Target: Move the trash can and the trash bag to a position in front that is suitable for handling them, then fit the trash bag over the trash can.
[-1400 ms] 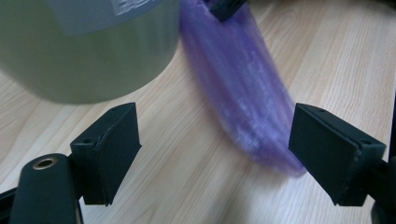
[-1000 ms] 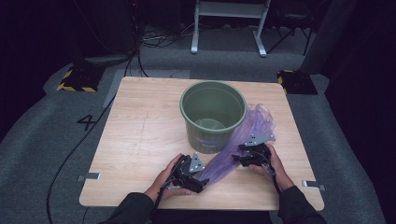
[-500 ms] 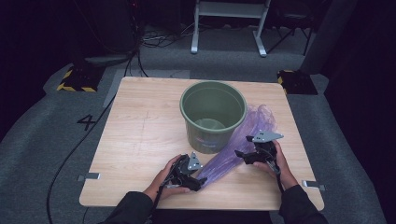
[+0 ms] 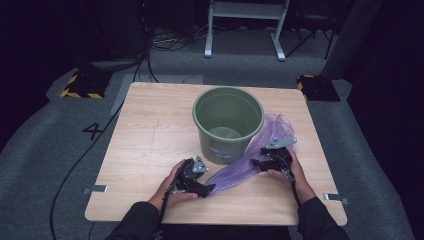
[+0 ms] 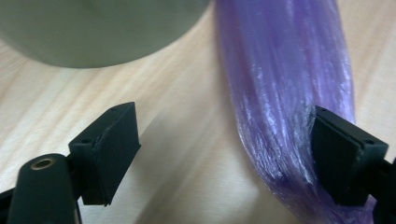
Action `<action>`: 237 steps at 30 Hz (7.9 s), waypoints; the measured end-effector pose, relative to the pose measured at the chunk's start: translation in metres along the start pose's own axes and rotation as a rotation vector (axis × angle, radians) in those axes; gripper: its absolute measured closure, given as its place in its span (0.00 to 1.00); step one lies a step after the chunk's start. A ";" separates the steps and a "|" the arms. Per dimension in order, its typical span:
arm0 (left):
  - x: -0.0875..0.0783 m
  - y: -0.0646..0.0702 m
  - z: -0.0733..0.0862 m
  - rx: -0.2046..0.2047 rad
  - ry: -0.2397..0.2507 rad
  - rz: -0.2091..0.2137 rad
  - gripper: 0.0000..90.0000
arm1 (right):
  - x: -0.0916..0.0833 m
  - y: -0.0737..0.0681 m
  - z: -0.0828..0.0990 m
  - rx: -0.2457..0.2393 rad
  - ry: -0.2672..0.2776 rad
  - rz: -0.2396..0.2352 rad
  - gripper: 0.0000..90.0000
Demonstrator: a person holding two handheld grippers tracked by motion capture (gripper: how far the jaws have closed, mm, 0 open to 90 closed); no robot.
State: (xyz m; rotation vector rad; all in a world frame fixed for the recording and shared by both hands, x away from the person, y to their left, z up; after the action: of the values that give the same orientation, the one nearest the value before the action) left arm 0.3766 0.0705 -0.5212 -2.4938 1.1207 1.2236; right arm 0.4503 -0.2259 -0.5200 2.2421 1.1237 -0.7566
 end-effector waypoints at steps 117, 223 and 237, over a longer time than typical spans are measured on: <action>-0.068 -0.077 0.061 -0.136 0.064 -0.121 0.10 | -0.165 0.003 -0.029 -0.053 0.544 0.107 1.00; -0.138 -0.046 -0.007 -0.054 0.341 -0.045 0.21 | -0.214 0.061 -0.129 -0.033 0.545 0.445 1.00; -0.159 -0.021 -0.068 0.045 0.447 0.014 0.21 | -0.184 0.056 -0.151 -0.097 0.438 0.471 1.00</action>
State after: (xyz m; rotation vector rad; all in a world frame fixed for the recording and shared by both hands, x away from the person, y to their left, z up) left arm 0.3709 0.1454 -0.3641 -2.8063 1.2375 0.6431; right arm 0.4419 -0.2556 -0.2777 2.5123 0.7315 -0.0193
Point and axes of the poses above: each handheld gripper's, and its own axes: x roughly forward along the jaws, z roughly out of its underside, y roughly to its right, the point moved 3 cm from there along x, roughly forward along the jaws, and after that the axes turned 15 degrees about -x, right-handed, at the moved point
